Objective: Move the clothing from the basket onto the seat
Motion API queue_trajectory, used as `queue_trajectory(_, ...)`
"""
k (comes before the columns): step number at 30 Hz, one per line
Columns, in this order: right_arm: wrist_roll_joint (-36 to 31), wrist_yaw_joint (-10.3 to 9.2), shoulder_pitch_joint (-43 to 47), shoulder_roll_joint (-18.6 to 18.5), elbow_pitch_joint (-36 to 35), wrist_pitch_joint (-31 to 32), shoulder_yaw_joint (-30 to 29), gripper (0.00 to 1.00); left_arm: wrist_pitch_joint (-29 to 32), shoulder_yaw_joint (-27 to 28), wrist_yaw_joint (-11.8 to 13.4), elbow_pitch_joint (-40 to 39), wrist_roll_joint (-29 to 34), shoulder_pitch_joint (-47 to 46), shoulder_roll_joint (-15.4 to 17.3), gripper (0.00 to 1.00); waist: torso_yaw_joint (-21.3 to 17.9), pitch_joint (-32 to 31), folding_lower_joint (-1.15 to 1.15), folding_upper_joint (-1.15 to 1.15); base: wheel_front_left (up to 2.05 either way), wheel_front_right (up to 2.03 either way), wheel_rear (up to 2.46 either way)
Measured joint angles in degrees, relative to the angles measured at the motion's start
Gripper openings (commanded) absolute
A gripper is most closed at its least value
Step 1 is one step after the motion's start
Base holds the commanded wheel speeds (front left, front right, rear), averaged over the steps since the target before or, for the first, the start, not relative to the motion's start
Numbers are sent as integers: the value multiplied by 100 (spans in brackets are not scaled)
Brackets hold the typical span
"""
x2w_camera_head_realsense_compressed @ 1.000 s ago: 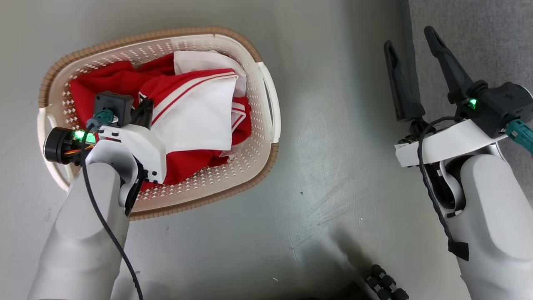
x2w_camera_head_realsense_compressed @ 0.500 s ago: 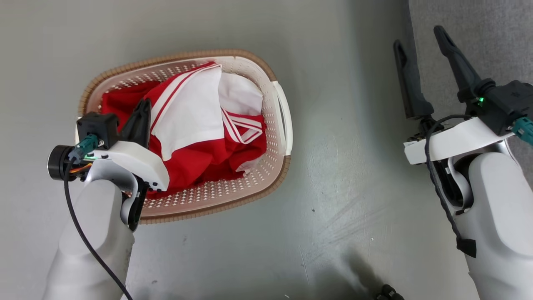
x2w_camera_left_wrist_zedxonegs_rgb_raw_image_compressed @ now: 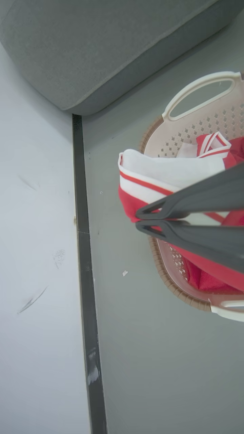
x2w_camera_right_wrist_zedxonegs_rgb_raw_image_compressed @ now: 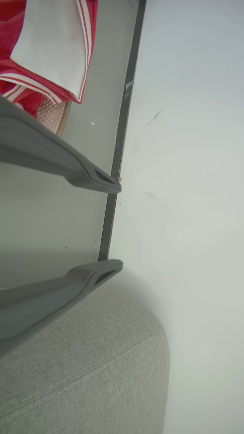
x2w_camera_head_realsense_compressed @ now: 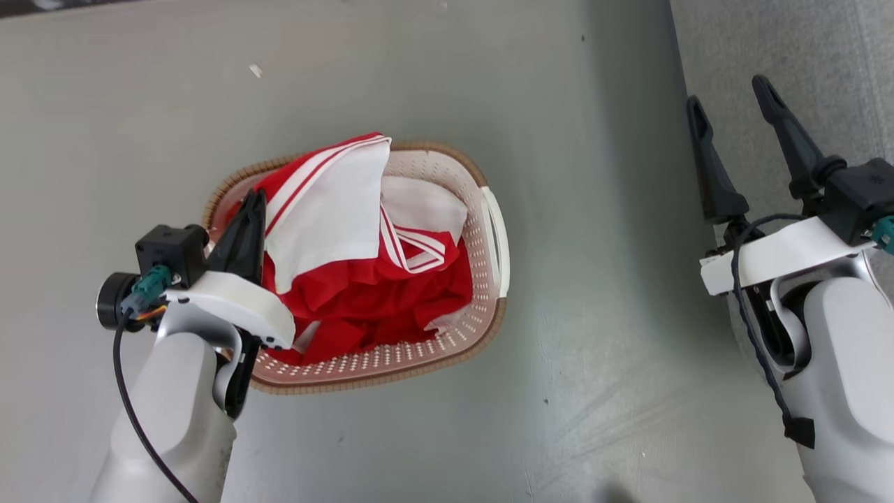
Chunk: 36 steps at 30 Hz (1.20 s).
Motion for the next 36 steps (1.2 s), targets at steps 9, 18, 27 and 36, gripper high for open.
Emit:
queue_trajectory(9, -7, 0, 404, -29, 112, 0, -22, 100, -71, -101, -8, -283, -133, 421, -5, 0, 197, -680, 0, 0, 0, 0, 0)
queue_trajectory(18, -38, 0, 891, -47, 190, 0, -35, 100, -109, -258, -74, -630, -255, 848, -7, 0, 393, -1426, 0, 0, 0, 0, 0)
queue_trajectory(27, -51, 0, 1311, -51, 194, 0, 123, 100, -115, -456, -75, -979, -358, 1277, -3, 0, 556, -2131, 0, 0, 0, 0, 0)
queue_trajectory(36, -51, 0, 1468, -84, 225, 0, 833, 100, -105, -725, -107, -1270, -436, 1618, 0, 0, 710, -2739, 0, 0, 0, 0, 0)
